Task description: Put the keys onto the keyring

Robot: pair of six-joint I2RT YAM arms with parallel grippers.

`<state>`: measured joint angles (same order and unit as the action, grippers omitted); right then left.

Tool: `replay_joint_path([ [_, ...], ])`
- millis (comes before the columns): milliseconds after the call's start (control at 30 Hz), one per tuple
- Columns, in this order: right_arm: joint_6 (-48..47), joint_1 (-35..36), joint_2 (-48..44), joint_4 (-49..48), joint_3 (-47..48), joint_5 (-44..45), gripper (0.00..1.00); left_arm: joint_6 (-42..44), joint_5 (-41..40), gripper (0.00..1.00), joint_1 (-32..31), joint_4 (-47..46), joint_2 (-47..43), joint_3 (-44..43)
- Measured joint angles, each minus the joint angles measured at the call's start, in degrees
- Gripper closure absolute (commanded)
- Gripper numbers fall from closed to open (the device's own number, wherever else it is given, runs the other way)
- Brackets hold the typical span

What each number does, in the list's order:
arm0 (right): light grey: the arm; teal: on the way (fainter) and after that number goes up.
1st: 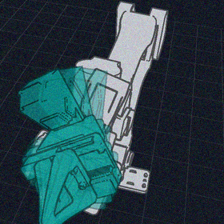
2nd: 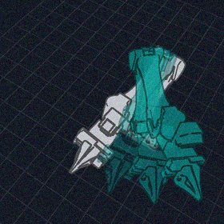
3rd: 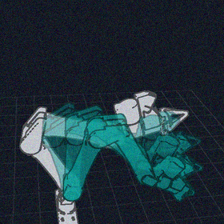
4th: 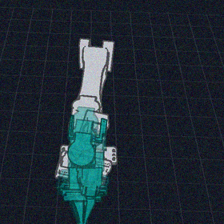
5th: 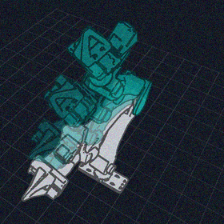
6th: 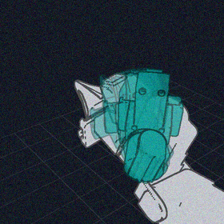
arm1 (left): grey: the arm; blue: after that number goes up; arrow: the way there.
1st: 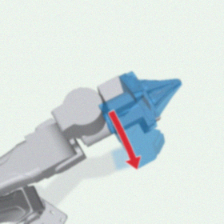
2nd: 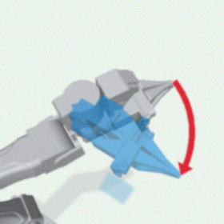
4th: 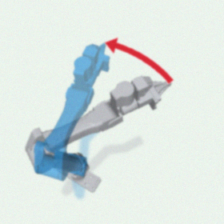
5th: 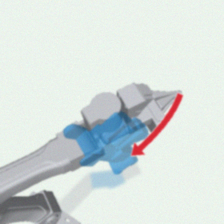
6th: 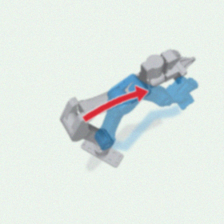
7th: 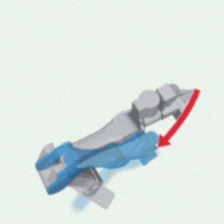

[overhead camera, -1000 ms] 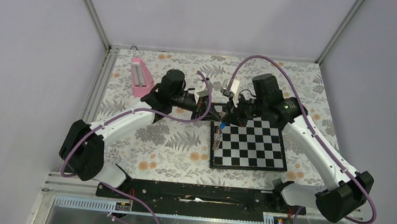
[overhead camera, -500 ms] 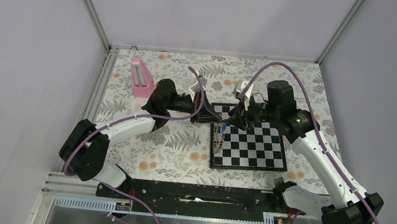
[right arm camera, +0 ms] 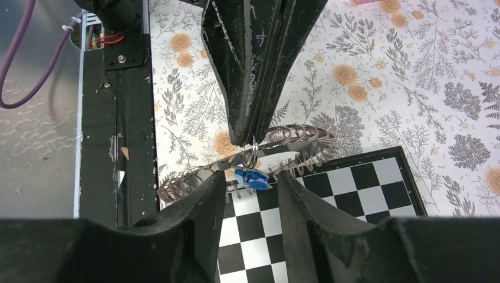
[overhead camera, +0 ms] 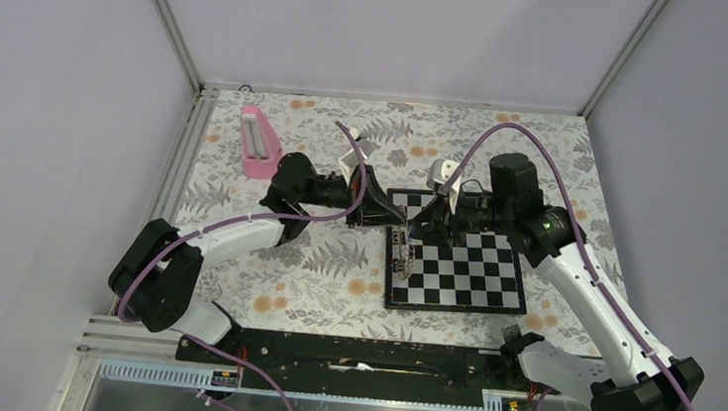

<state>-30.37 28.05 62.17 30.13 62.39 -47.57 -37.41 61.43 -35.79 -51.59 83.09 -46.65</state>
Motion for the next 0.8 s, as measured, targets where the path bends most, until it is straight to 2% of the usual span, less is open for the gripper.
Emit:
replay_joint_path([
  [533,2.95,-0.7,0.9,-1.27,0.46,-3.1,0.64,-0.61,0.02,1.0,0.0,-2.25,0.0,0.92],
  [700,4.57,-0.7,2.71,-2.34,0.46,-4.63,0.77,-0.59,0.04,1.0,0.0,-2.36,0.0,1.07],
  [800,5.29,-0.72,3.26,-2.64,0.46,-5.22,0.9,-0.57,0.02,1.0,0.0,-2.47,0.0,1.07],
])
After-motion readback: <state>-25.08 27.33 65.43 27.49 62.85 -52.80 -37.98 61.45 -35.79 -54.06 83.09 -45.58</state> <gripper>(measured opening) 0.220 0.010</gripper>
